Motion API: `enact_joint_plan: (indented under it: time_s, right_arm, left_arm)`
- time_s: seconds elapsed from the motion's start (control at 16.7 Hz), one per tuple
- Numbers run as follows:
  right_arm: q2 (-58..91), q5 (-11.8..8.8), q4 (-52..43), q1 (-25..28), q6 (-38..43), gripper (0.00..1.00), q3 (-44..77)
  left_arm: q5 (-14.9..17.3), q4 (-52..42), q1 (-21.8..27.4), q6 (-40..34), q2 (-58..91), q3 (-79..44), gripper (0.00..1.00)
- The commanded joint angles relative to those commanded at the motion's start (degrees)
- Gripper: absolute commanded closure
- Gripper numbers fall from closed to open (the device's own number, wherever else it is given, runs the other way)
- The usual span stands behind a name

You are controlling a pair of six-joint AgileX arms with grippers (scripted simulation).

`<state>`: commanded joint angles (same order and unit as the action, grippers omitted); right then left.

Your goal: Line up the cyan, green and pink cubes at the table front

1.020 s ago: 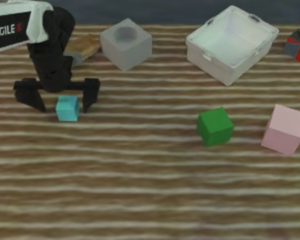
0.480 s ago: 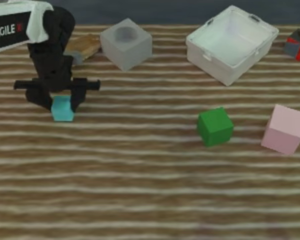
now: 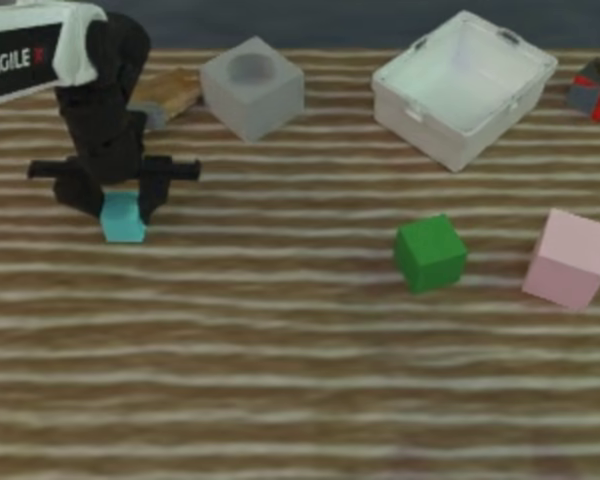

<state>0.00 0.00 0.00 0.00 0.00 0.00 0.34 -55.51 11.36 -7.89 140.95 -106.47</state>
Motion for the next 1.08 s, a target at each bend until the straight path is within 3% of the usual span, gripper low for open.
enact_joint_plan:
  time_s: [0.3, 0.66, 1.08]
  right_arm:
    - [0.00, 0.00, 0.00, 0.00, 0.00, 0.00, 0.00]
    - [0.00, 0.00, 0.00, 0.00, 0.00, 0.00, 0.00]
    - [0.00, 0.00, 0.00, 0.00, 0.00, 0.00, 0.00]
  left_arm:
    - [-0.28, -1.51, -0.14, 0.24, -2.04, -1.40, 1.00]
    - [-0.32, -12.82, -1.13, 0.07, -5.16, -9.13, 1.00]
    - [-0.37, -13.77, -0.10, -0.61, -5.35, -9.98, 1.00]
